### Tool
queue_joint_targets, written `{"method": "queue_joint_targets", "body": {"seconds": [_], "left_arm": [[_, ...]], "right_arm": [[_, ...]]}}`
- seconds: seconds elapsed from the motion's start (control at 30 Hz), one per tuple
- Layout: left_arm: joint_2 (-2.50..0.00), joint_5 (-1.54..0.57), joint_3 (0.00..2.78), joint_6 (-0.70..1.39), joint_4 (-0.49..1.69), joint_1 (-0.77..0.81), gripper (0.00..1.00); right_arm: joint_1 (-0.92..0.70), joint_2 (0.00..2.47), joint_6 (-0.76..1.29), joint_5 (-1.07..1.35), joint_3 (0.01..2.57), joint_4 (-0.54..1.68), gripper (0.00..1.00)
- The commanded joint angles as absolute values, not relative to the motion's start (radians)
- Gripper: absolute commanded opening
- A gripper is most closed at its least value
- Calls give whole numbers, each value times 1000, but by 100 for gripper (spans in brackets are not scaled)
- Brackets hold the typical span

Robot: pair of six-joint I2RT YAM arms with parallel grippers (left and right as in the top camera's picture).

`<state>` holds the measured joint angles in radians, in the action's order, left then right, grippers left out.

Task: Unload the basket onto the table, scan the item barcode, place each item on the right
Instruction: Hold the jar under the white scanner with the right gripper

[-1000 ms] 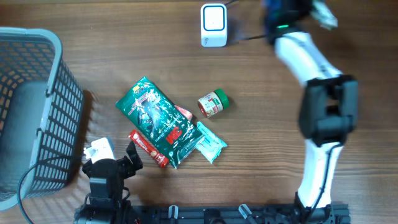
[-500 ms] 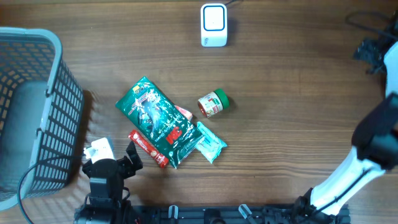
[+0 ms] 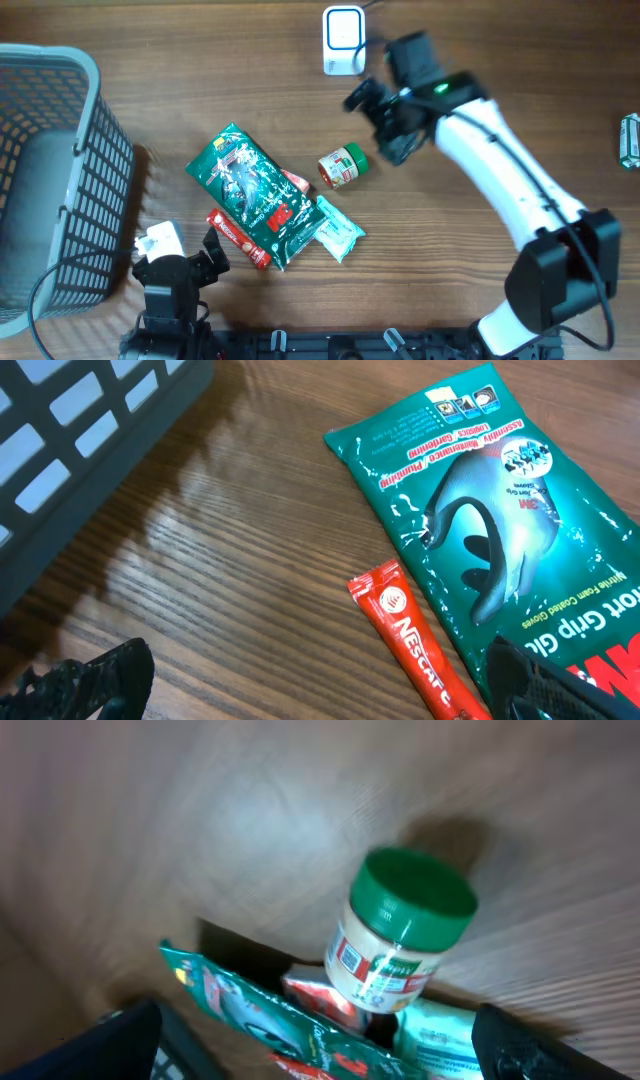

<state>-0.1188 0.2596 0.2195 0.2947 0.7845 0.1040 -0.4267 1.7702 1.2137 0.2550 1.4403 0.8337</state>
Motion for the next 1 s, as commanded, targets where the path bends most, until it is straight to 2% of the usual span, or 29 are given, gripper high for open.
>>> {"method": "queue_joint_targets", "body": {"seconds": [0.0,0.4,0.43,0.5,0.53,0.6,0.67,0.83,0.97], "left_arm": [[-113,251,219,297,783,109,100],[-113,251,219,297,783,109,100],[-113,251,219,297,783,109,100],[-113,251,219,297,783,109,100],[-113,251,219,297,783,109,100],[-113,251,219,297,783,109,100],[-113,251,219,297,783,109,100],[-113,251,219,297,783,109,100],[-113,251,219,297,783,109,100]], "right_arm": [[-463,1784,1337,194,1345,762,100],[-463,2008,1389,154,1327,671,100],[-464,2019,1386,154,1327,665,95],[-464,2022,1349,125,1327,661,77],[-464,2022,1330,111,1327,661,73],[-464,2019,1229,87,1327,639,65],[-463,2002,1112,28,1331,629,61],[-463,1815,701,-150,1361,578,62],[-463,1736,468,-181,1361,452,62]]}}
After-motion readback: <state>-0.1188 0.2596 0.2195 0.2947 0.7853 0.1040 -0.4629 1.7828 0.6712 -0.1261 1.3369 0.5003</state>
